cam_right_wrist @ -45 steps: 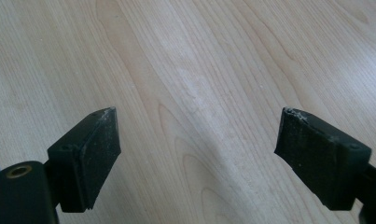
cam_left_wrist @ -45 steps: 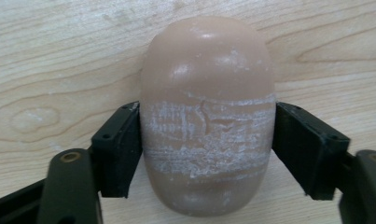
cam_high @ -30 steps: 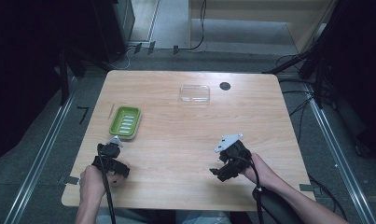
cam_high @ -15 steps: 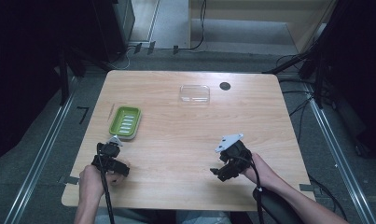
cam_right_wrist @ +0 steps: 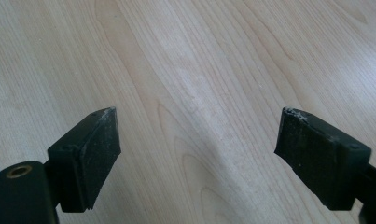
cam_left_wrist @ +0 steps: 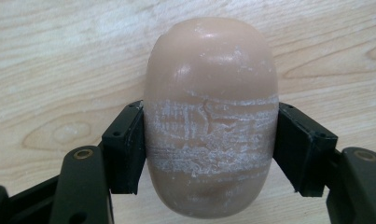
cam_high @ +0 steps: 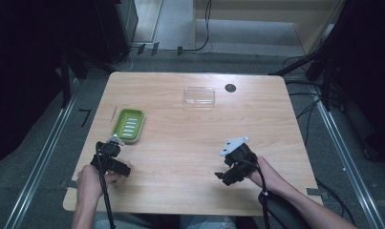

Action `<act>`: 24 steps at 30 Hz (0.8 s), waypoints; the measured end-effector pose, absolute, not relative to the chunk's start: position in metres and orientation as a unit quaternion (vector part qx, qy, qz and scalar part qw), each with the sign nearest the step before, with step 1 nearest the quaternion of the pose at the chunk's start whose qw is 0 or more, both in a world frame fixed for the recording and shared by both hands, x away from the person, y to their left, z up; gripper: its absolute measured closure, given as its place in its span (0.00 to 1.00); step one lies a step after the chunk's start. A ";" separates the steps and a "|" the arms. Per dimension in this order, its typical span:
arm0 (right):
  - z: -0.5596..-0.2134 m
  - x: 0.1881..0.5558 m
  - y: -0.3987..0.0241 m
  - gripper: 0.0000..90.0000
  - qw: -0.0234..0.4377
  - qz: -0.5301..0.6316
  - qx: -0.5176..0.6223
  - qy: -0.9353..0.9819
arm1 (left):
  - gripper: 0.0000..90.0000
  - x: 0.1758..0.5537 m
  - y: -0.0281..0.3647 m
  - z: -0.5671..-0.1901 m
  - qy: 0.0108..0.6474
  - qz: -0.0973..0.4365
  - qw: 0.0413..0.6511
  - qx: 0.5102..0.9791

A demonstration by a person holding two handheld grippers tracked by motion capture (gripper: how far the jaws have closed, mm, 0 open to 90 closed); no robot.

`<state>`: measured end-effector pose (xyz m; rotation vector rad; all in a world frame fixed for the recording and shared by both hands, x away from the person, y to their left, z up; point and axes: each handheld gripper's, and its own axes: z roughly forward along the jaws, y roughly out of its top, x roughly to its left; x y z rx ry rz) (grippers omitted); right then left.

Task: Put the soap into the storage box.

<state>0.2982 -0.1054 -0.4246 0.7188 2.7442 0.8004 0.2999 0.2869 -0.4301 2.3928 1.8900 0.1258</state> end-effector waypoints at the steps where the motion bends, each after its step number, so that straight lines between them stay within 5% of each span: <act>1: -0.425 0.298 -0.105 0.16 0.097 0.271 0.243 0.927 | 0.37 0.301 0.287 -0.430 0.617 0.039 0.044 0.785; 24: -0.425 0.299 -0.107 0.16 0.098 0.271 0.242 0.926 | 0.37 0.319 0.288 -0.419 0.608 0.048 0.055 0.791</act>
